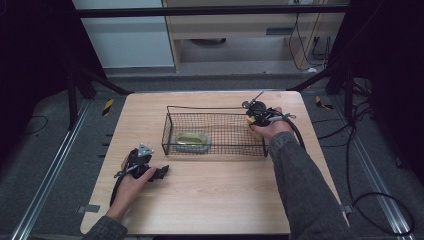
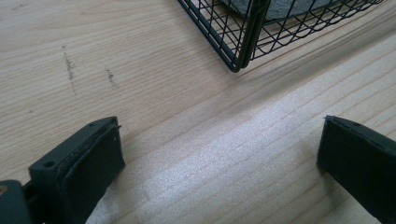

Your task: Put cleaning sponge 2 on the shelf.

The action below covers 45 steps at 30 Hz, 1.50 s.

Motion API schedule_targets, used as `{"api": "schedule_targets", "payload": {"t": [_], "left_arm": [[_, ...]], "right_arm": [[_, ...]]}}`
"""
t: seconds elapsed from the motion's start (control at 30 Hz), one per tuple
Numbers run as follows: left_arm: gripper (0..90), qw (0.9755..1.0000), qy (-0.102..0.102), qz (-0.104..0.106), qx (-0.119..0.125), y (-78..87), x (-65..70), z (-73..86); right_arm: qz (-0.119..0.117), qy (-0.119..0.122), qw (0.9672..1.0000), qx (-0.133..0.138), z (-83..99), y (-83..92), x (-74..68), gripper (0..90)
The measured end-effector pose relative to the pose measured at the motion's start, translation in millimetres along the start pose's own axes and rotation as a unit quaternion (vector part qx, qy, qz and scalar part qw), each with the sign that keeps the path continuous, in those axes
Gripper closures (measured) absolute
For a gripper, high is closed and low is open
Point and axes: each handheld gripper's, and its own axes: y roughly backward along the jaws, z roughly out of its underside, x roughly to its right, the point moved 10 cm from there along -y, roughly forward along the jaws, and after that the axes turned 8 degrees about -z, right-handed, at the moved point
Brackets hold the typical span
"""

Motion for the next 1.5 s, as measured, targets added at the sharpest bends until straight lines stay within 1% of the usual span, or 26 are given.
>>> {"api": "schedule_targets", "payload": {"t": [0.07,0.23,0.27,0.37,0.43,0.47,0.5,0.57,0.97,1.03,1.23,1.33,1.5], "left_arm": [[0.0,1.0,0.0,0.0,0.0,0.0,0.0,0.0],[0.0,1.0,0.0,0.0,0.0,0.0,0.0,0.0],[0.0,1.0,0.0,0.0,0.0,0.0,0.0,0.0],[0.0,1.0,0.0,0.0,0.0,0.0,0.0,0.0],[0.0,1.0,0.0,0.0,0.0,0.0,0.0,0.0],[0.0,1.0,0.0,0.0,0.0,0.0,0.0,0.0],[0.0,1.0,0.0,0.0,0.0,0.0,0.0,0.0],[0.0,1.0,0.0,0.0,0.0,0.0,0.0,0.0],[0.0,1.0,0.002,0.0,0.0,0.0,0.3,0.0],[0.0,1.0,0.002,0.0,0.0,0.0,0.3,0.0],[0.0,1.0,0.002,0.0,0.0,0.0,0.3,0.0],[0.0,1.0,0.002,0.0,0.0,-0.1,0.3,0.0],[0.0,1.0,-0.001,0.001,-0.002,0.1,0.1,0.3]], "right_arm": [[0.001,-0.003,1.0,-0.001,0.1,-1.4,0.6,64.1],[-0.002,-0.001,1.0,-0.005,0.6,-4.6,-1.0,63.8],[0.0,-0.001,1.0,-0.005,0.6,-4.7,-1.3,63.7],[-0.002,-0.001,1.0,-0.002,-0.3,-5.5,-2.6,63.3],[-0.002,-0.001,1.0,-0.002,-0.2,-5.7,-3.1,62.7],[-0.004,-0.002,1.0,-0.003,-0.1,-6.1,-4.3,60.8],[-0.004,-0.003,1.0,-0.002,-0.4,-5.9,-4.5,59.3],[-0.004,-0.006,1.0,0.001,-1.4,-4.8,-4.5,59.6],[-0.007,-0.002,0.9999,0.009,-3.8,3.1,-8.2,58.4],[-0.009,-0.003,0.9999,0.011,-4.1,5.2,-10.3,56.9],[-0.013,0.004,0.9998,0.016,-5.5,10.9,-16.2,56.1],[-0.023,0.001,0.9996,0.018,-5.8,13.0,-21.6,52.6],[-0.034,0.002,0.9992,0.02,-4.8,12.1,-30.2,51.4]]}}
